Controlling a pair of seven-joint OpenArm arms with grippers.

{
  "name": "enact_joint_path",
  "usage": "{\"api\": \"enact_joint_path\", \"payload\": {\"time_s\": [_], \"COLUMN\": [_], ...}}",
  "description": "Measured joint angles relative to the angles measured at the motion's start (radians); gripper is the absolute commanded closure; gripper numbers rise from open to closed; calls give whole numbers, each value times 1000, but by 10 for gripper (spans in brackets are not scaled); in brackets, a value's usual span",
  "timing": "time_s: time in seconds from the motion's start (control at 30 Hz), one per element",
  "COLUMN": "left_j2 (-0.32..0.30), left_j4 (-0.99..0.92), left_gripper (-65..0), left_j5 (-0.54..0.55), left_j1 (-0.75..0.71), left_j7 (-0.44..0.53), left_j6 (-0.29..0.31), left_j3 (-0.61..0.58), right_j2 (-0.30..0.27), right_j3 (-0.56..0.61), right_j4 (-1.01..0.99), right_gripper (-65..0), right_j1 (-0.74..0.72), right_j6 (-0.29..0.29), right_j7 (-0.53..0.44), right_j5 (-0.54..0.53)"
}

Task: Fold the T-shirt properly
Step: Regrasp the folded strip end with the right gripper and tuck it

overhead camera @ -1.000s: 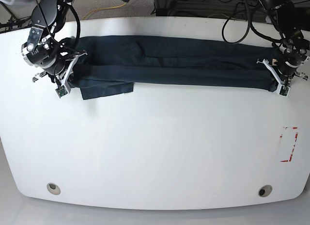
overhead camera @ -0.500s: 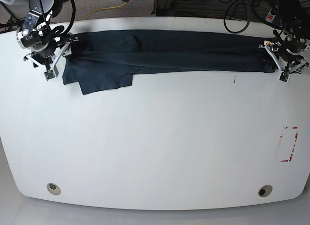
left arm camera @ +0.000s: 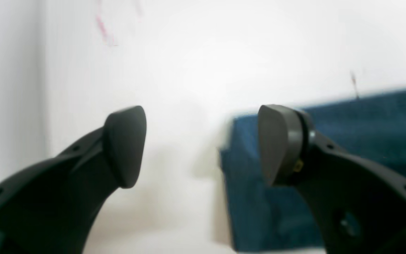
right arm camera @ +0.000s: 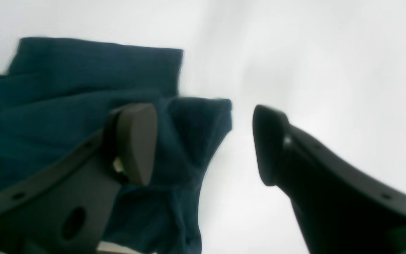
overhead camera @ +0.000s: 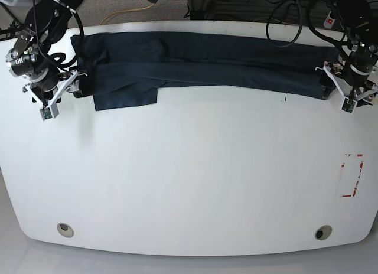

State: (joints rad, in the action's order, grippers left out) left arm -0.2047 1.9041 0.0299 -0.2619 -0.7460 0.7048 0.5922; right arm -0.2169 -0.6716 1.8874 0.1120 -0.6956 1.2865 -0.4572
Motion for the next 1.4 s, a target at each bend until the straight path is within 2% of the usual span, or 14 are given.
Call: {"api": "enact_joint_path", "payload": {"time_s": [0.27,0.37,0.53,0.87,1.07,1.13,1.23,1.3,1.4], "left_j2": [54,72,68,46,46,46,46,46,46], "left_j4": [-15,-49,-92,-106,-109,-110,-113,-124,-146], "left_gripper": [-451,-451,-451,-451,-451,-451,-451,-451,-451], "left_j5": [0,0,-6,-3,-2,-3,-2,-2,-2], "left_j1": [9,0,-22,-71,-76,-79,-78,-76,-76], "left_j7": [-16,-18,-19,-17,-17,-17,-17,-15,-13], "left_j6": [-1,0,-1,-1,-1,-1,-1,-1,-1], "left_j3": [-41,-41,-35,-31,-31,-31,-31,-32,-32], "right_j2": [2,8,15,-32,-33,-44,-56,-63,-59], "right_j3": [63,100,158,263,267,270,269,267,262], "right_j4": [-10,-77,-248,-437,-449,-448,-422,-401,-377], "right_gripper": [-401,-401,-401,-401,-400,-400,-400,-400,-400], "right_j1": [-13,-69,-154,-178,-136,-131,-114,-103,-101], "right_j6": [-2,-2,-1,-1,18,42,46,49,67], "right_j7": [0,-2,-56,-169,-220,-221,-217,-217,-218], "right_j5": [-14,-2,-11,-7,-15,-15,-9,14,109]}}
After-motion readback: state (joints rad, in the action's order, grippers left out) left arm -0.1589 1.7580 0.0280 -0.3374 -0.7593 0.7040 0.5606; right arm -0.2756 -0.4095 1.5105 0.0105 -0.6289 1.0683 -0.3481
